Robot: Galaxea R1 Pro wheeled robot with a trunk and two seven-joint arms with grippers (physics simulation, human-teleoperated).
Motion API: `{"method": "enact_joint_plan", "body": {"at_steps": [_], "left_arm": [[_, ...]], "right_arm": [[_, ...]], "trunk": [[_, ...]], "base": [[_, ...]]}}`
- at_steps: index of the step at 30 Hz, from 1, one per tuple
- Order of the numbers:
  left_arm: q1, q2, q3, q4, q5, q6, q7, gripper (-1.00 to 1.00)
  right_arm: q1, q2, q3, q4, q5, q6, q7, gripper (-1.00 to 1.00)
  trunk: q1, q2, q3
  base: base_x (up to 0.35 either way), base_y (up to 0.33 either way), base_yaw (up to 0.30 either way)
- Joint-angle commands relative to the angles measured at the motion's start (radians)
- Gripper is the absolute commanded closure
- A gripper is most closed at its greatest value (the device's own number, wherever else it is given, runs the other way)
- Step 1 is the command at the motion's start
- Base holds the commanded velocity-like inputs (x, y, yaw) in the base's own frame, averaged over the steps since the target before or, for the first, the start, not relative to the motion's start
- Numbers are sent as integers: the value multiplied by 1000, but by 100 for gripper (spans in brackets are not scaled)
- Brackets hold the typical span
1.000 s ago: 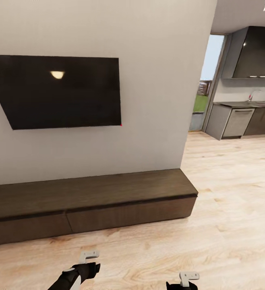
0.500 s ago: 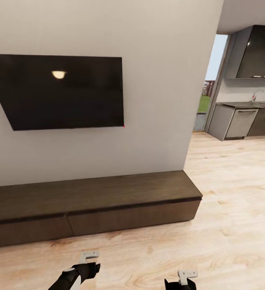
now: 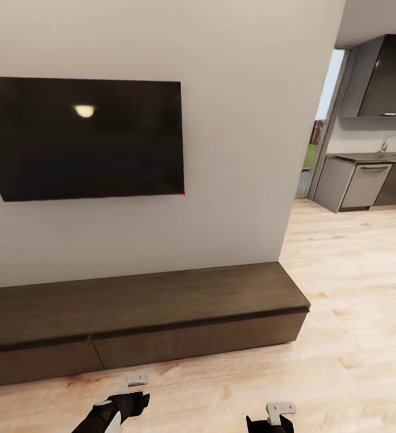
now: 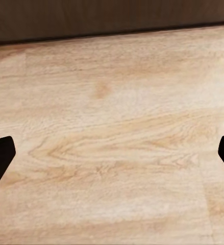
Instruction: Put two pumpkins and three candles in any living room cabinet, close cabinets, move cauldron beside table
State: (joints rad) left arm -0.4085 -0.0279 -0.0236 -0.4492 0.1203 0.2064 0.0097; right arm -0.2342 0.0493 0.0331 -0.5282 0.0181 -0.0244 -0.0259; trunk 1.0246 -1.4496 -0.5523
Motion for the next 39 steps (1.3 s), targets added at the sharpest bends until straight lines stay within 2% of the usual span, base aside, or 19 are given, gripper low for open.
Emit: {"method": "enact_joint_plan", "body": {"at_steps": [1,11,22,23,24,25,27,28,30,32,34,36,39], "left_arm": [[0,0,-2,-2,10,6,1,-100],[0,0,-2,-2,10,5,0,-100],[2,3,-2,-3,6,9,-27,-100],[2,5,-2,-3,6,10,-46,-100],[3,10,-1,-3,12,11,-103,-100],[3,12,-2,-3,16,12,-126,-100],[4,19,-1,-3,32,16,-233,-100],[5,25,-1,-3,38,18,-286,-100],[5,45,-1,-3,46,20,-361,-100],[5,52,-1,-3,49,21,-384,-100],[5,63,0,-3,52,22,-413,-100],[5,66,0,-3,53,23,-426,-100],[5,68,-1,-4,69,24,-473,-100]], "right_arm": [[-1,0,2,1,2,-3,-2,-100],[-1,0,1,0,-1,-9,0,-100],[-1,-1,-1,0,-11,-11,6,-100],[-1,-1,-2,0,-11,-10,12,-100],[-1,-3,-5,0,-12,-9,35,-100],[-1,-4,-6,0,-12,-9,45,-100],[-1,-5,-11,-1,-19,-7,112,-100],[-1,-6,-18,-1,-33,-6,158,-100],[-1,-5,-42,-1,-92,-6,263,-100],[-1,-5,-55,0,-133,-6,317,-100],[-1,-9,-77,3,-234,-8,417,-100],[-1,-12,-86,9,-288,-10,450,-100],[-1,-15,-90,19,-313,-11,462,-100]], "trunk": [[0,0,-1],[0,0,-1],[0,0,-1],[0,0,-1],[0,0,-1],[0,0,-1],[0,0,-1],[0,0,-1],[0,0,-1],[0,0,-1],[0,0,-1],[0,0,-1],[0,0,-1]], "base": [[247,0,0],[180,0,0],[24,0,0],[1,0,0],[0,0,0],[0,0,0],[0,0,0],[0,0,0],[0,0,0],[0,0,0],[0,0,0],[0,0,0],[0,0,0]]}}
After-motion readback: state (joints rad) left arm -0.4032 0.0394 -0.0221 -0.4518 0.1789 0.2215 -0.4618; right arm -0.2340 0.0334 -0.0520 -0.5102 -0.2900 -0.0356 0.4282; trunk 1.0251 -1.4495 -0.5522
